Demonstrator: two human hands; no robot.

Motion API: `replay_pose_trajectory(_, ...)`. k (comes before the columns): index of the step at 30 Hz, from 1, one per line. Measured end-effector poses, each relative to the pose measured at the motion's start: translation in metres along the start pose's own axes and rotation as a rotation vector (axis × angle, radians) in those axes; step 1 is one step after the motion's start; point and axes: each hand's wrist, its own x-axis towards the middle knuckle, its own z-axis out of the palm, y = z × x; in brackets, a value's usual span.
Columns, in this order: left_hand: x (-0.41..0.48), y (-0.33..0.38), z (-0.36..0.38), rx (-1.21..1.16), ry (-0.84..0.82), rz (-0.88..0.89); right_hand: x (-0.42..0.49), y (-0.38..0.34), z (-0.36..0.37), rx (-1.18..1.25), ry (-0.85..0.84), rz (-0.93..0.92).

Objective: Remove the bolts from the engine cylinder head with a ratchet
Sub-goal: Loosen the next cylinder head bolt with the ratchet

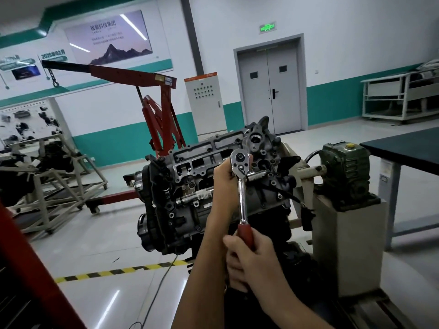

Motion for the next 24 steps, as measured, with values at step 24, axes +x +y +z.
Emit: replay_pose_trajectory(24, 0.003, -0.005, 0.003, 0.034, 0.027, 0.016, -0.009, -0.038, -0.057, -0.304, -0.059, 0.033)
